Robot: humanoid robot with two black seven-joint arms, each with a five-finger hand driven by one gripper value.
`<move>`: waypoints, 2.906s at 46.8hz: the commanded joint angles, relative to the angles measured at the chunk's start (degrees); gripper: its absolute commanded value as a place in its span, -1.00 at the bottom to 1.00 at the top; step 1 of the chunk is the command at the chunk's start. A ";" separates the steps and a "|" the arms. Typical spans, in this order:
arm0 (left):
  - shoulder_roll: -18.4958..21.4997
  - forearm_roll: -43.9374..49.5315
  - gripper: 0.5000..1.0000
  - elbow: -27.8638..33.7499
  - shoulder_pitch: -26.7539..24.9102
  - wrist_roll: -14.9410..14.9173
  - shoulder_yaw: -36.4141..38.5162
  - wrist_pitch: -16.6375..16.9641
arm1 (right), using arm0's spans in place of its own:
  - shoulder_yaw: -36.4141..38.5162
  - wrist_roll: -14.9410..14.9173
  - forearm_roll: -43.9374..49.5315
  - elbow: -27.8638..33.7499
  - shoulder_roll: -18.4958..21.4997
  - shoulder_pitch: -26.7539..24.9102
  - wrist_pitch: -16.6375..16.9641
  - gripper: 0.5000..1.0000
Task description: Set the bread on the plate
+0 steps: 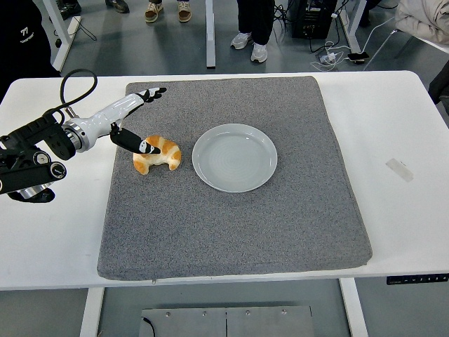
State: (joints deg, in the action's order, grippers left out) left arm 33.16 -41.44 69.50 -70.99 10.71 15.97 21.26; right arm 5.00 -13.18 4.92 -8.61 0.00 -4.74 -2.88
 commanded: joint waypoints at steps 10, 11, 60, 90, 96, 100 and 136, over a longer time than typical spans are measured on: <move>-0.90 -2.41 0.91 0.02 0.33 -0.34 2.65 4.31 | 0.01 0.00 0.00 0.00 0.00 0.00 -0.02 1.00; -1.07 -2.85 0.91 0.02 0.33 -0.25 3.18 4.75 | 0.01 0.00 0.00 0.00 0.00 0.00 -0.02 1.00; -7.93 -7.34 0.91 -6.83 3.76 -0.25 8.37 13.74 | 0.01 0.00 0.00 0.00 0.00 0.00 -0.02 1.00; -14.26 -7.34 0.72 -16.15 6.39 0.37 8.11 13.74 | 0.01 0.00 0.00 0.00 0.00 0.00 0.07 1.00; -14.96 -7.34 0.14 -16.33 6.57 0.45 8.37 13.74 | 0.01 0.00 0.00 0.00 0.00 0.00 -0.02 1.00; -14.96 -7.34 -0.30 -16.33 6.48 0.72 8.37 13.74 | 0.01 0.00 0.00 0.00 0.00 0.00 -0.02 1.00; -14.17 -7.17 -1.00 -16.24 6.13 4.32 7.67 13.74 | -0.07 0.00 0.00 0.00 0.00 0.00 0.07 1.00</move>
State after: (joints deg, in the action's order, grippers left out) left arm 18.86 -48.60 53.26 -64.70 14.73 23.70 34.99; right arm 4.99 -13.18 4.92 -8.61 0.00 -4.74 -2.90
